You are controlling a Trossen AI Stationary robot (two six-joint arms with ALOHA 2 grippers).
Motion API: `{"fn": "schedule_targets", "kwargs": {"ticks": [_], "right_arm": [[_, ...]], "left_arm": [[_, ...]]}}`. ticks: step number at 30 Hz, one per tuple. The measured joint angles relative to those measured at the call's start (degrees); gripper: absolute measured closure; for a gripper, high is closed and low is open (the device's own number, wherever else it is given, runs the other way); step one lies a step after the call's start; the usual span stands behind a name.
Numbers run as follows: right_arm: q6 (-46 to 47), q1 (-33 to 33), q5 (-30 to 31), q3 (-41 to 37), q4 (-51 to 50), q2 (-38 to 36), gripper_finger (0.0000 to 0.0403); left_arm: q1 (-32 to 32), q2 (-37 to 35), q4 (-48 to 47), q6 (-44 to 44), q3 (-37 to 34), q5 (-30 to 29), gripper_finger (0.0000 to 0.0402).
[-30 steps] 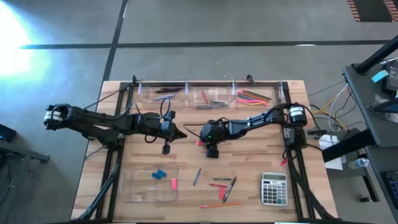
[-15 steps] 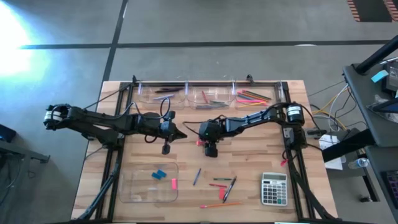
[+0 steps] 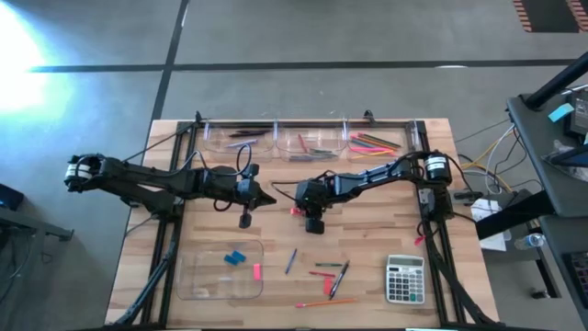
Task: Sort crayons/erasers/pens/pencils in bins
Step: Put the orange eraser into the bottom transparent bin
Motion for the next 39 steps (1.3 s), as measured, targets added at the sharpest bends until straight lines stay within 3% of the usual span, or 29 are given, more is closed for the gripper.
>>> {"fn": "schedule_targets", "kwargs": {"ticks": [15,26,30,39], "right_arm": [[0.6,0.5,4.8,-1.4,-3.7,-14.9,0.0387],[5.8,0.6,5.4,-3.0,-0.4,-15.4,0.0390],[6.3,0.9,5.3,-3.5,2.8,-15.1,0.0358],[7.8,0.9,5.5,-3.9,12.7,-9.8,0.0216]], "left_arm": [[0.0,-4.3,-4.2,-0.1,0.0,0.0,0.0402],[-0.2,-5.7,-4.7,-0.2,-1.1,0.0,0.0402],[-0.2,-5.7,-4.3,-0.2,-1.2,0.0,0.0402],[-0.3,-5.8,-4.2,-0.2,-1.2,0.0,0.0402]]}}
